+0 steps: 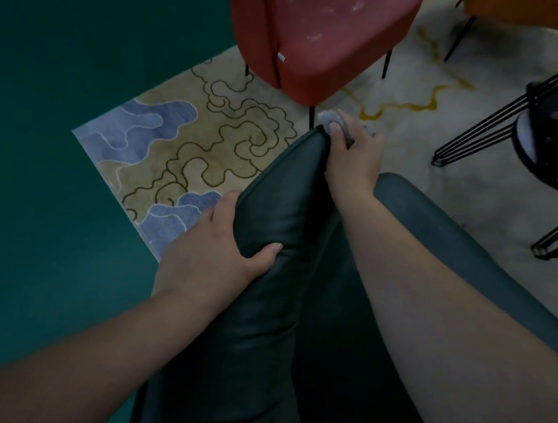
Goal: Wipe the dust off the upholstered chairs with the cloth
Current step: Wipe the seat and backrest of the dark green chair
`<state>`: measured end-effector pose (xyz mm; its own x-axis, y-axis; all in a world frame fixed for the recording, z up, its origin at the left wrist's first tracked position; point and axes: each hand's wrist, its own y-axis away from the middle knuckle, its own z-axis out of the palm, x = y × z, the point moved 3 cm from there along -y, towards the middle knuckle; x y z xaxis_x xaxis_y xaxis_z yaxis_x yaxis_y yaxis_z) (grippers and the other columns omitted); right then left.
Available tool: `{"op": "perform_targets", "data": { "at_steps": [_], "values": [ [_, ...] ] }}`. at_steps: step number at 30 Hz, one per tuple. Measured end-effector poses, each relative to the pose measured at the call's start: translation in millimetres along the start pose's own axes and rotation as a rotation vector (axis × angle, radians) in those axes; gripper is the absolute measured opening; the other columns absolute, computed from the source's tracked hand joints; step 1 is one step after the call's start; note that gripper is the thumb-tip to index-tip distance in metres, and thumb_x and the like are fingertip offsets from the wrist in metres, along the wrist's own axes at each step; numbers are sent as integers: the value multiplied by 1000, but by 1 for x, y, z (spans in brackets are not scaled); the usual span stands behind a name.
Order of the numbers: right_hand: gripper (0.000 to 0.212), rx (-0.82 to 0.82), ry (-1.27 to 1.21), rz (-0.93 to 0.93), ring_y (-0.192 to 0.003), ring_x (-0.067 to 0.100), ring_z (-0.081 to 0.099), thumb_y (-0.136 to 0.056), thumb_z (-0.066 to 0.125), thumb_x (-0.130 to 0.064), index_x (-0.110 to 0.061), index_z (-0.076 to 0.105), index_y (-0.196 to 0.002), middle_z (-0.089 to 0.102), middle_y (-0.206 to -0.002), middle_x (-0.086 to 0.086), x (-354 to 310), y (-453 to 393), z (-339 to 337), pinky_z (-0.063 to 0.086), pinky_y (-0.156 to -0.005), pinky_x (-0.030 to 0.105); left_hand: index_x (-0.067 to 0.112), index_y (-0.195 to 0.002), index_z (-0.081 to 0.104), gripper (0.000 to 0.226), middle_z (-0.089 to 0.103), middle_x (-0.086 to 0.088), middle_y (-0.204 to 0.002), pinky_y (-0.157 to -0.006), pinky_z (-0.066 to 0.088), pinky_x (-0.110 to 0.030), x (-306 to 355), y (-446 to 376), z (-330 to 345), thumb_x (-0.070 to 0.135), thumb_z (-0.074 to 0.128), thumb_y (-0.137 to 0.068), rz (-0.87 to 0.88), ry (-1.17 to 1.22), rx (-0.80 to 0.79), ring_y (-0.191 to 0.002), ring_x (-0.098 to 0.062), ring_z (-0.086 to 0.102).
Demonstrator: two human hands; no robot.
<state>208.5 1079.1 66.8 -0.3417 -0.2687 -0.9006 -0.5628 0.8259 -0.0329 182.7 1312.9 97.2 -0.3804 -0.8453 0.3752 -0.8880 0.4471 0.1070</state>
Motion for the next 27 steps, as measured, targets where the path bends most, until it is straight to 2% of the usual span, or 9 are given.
{"op": "perform_targets", "data": {
  "at_steps": [5,6,9,11,14,16,19,23,27],
  "values": [
    [35,78,-41,170,-99,18,57,-97,50,-31,-28,57,-131,53,-122,9,9,13,-6,46,-96,26,39,-139,22,83,50,8,-132,-77,50,-35,1,1,-2,80,46,-70,-6,4,-9,-108,-17,57],
    [36,77,-23,176,-99,17,57,-97,50,-31,-27,55,-132,52,-121,10,11,23,-9,44,-96,22,39,-138,22,83,51,8,-131,-77,50,-35,1,1,-2,80,46,-70,-3,3,-9,-107,-17,57],
    [35,15,0,120,-87,6,53,-95,54,-29,-23,58,-129,50,-112,10,22,65,-22,37,-79,4,39,-138,22,82,51,8,-131,-76,50,-36,2,2,-3,80,45,-70,0,3,-6,-107,-18,57],
    [30,-33,-20,94,-80,2,53,-94,56,-28,-18,64,-121,51,-104,9,27,79,-35,42,-77,4,39,-138,22,82,50,8,-132,-77,49,-35,1,2,-3,80,45,-70,-4,2,-8,-108,-17,56],
    [26,74,-85,91,-83,3,50,-93,56,-32,-18,67,-113,42,-102,-1,16,62,-41,38,-74,-3,39,-139,22,82,51,8,-131,-75,46,-34,1,1,-1,79,46,-71,-1,-3,-1,-108,-17,56],
    [25,51,-94,-24,-92,7,46,-92,56,-35,-30,64,-115,40,-109,0,-6,56,-24,37,-84,2,40,-137,24,80,53,7,-128,-71,42,-32,1,1,-1,79,46,-71,4,-10,9,-106,-17,57],
    [31,14,53,-225,-103,17,42,-91,58,-33,-32,63,-122,42,-114,6,-15,72,2,37,-95,24,40,-135,27,77,54,7,-125,-69,39,-31,1,0,0,77,48,-70,7,-9,11,-102,-17,57],
    [33,115,-32,-131,-100,15,44,-91,59,-27,-28,62,-124,39,-111,4,-3,69,2,37,-94,20,39,-136,27,78,54,6,-126,-72,45,-33,1,-1,-1,77,49,-71,5,-18,11,-104,-18,57],
    [36,107,-111,87,-104,13,49,-93,56,-31,-37,55,-129,37,-114,0,21,76,-9,37,-96,17,39,-137,25,80,52,7,-129,-77,49,-36,2,0,-3,77,49,-71,2,-7,0,-106,-17,56]
  ]
}}
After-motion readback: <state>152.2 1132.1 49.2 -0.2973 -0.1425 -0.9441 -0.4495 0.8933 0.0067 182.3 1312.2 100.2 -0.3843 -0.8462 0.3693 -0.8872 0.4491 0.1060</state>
